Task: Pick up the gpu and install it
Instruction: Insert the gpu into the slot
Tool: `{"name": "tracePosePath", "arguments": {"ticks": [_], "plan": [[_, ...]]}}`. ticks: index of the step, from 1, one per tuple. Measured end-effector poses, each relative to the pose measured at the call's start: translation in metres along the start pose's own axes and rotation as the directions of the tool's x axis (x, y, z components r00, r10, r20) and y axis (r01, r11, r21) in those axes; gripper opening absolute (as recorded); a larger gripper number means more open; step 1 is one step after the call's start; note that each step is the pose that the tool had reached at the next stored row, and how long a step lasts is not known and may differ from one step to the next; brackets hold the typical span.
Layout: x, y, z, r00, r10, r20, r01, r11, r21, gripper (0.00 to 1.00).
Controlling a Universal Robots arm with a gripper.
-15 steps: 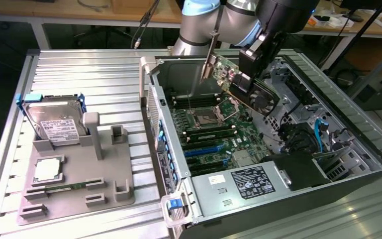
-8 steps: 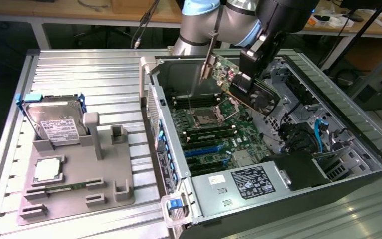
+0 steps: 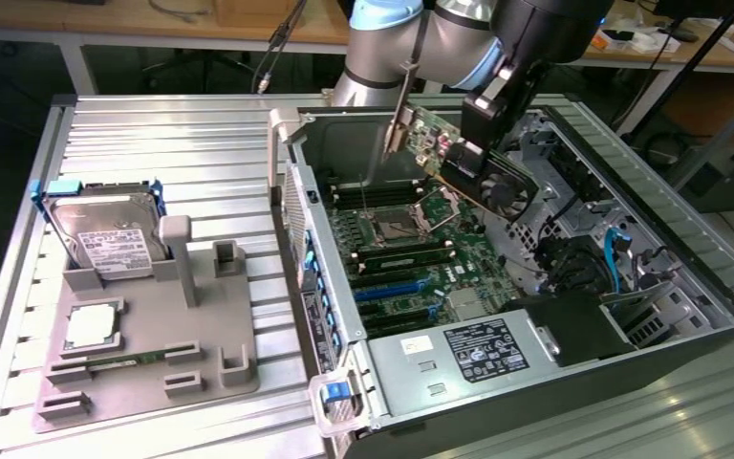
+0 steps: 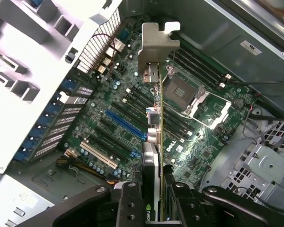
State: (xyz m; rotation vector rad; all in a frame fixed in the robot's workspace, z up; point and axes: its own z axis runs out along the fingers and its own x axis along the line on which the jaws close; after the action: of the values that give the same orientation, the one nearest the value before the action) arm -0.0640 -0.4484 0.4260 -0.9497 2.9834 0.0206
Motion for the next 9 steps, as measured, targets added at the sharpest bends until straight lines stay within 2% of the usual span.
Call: {"name": "tracePosePath", "arguments": {"ticks": [9], "plan": [[0.0,0.0,0.0,0.9989,-0.047,-0.0005,0.047,0.9989,-0.0006,0.27]]}}
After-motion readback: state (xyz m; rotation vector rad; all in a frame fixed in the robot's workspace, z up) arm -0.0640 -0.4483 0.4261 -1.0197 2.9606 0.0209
